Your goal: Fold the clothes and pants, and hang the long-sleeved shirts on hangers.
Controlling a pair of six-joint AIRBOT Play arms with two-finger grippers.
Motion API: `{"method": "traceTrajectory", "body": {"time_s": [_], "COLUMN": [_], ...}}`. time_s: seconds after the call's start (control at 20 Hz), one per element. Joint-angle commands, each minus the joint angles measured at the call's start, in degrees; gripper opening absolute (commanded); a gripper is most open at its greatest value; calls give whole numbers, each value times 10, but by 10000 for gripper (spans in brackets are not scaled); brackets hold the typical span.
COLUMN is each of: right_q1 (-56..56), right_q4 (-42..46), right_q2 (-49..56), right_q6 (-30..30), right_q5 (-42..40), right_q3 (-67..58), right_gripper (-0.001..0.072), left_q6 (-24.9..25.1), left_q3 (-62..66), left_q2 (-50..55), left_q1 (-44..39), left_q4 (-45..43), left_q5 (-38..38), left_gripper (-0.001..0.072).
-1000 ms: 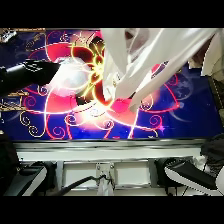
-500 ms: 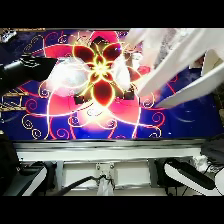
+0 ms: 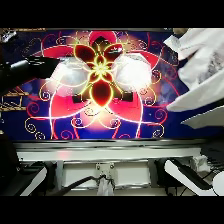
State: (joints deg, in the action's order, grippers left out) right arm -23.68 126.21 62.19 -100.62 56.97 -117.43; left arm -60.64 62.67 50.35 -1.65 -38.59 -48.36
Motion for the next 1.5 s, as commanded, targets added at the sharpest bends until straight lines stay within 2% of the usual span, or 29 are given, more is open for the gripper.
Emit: {"method": "traceTrajectory", "body": {"time_s": [0.0,0.15,0.3,0.55,0.75,0.95,1.0,1.05,1.1,1.3,1.45], "right_q1": [-86,-146,-200,-284,-304,-304,-304,-304,-304,-304,-285], "right_q4": [39,52,75,67,55,58,59,59,59,52,-33], "right_q2": [-9,-12,-18,-22,-21,-22,-22,-22,-23,-31,-40], "right_q6": [-84,-131,-214,-273,-274,-273,-273,-273,-273,-275,-273], "right_q5": [51,67,85,105,156,169,165,154,130,-38,-167], "right_q3": [-1,-1,-1,-1,8,14,14,14,13,8,8], "right_gripper": [18,18,18,18,18,22,86,252,383,402,402], "left_q6": [0,0,0,0,0,0,0,0,0,0,0], "left_q3": [0,0,0,0,0,0,0,0,0,0,0], "left_q2": [15,25,31,40,43,43,43,43,43,43,43], "left_q1": [0,0,0,0,0,0,0,0,0,0,0], "left_q4": [0,0,0,0,0,0,0,0,0,0,0], "left_q5": [9,10,10,10,10,8,8,9,9,9,16], "left_gripper": [287,287,287,287,287,287,287,287,287,287,287]}}
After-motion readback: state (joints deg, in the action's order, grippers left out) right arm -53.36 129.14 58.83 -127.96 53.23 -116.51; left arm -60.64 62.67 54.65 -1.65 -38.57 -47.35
